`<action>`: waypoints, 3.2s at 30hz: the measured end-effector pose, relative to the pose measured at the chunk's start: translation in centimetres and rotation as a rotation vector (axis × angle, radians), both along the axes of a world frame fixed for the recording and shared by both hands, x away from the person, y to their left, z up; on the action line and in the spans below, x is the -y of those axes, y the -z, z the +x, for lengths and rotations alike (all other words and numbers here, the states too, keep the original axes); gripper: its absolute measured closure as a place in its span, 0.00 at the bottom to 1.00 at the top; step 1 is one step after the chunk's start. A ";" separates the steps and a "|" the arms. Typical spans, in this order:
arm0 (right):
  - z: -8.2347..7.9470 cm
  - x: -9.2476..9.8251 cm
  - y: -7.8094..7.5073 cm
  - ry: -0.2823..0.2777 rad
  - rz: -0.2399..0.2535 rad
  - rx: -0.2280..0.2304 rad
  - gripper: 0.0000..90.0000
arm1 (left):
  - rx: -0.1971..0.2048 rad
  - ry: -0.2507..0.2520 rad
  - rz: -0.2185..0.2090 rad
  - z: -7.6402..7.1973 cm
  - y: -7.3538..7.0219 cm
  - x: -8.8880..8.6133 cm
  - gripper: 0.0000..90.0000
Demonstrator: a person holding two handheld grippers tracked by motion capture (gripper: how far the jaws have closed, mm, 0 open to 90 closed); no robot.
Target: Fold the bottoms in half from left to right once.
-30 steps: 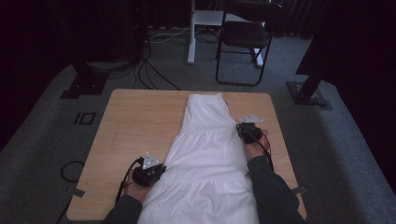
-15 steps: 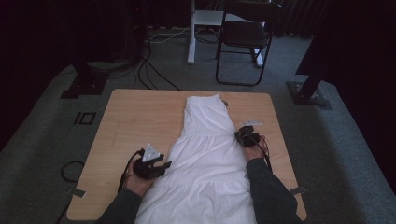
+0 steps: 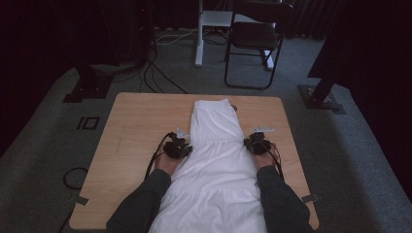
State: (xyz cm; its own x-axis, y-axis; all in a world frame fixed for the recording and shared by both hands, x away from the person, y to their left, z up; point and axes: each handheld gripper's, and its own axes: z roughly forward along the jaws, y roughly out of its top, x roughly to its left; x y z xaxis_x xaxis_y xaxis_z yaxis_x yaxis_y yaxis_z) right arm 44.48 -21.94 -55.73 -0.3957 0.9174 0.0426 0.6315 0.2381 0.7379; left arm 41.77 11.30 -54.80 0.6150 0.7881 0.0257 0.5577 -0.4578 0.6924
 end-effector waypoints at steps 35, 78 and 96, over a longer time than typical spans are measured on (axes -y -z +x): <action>3.2 -5.6 -2.6 -0.228 -0.016 -0.044 0.95 | 0.066 0.011 -0.055 -8.8 1.2 -3.6 0.87; -3.0 -6.2 -0.3 -0.129 -0.042 -0.014 0.92 | 0.038 0.028 -0.159 -13.9 -1.6 -6.2 0.59; -2.7 -5.7 0.1 -0.136 0.028 -0.012 0.93 | -0.011 -0.074 -0.082 1.3 0.6 0.9 0.34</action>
State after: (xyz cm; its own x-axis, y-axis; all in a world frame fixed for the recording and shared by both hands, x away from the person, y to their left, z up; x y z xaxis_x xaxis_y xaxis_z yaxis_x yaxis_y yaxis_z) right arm 41.75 -16.23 -55.81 -0.5158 0.8536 0.0728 0.6037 0.3019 0.7379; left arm 43.03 10.43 -55.43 0.5549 0.8306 -0.0473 0.5954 -0.3567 0.7199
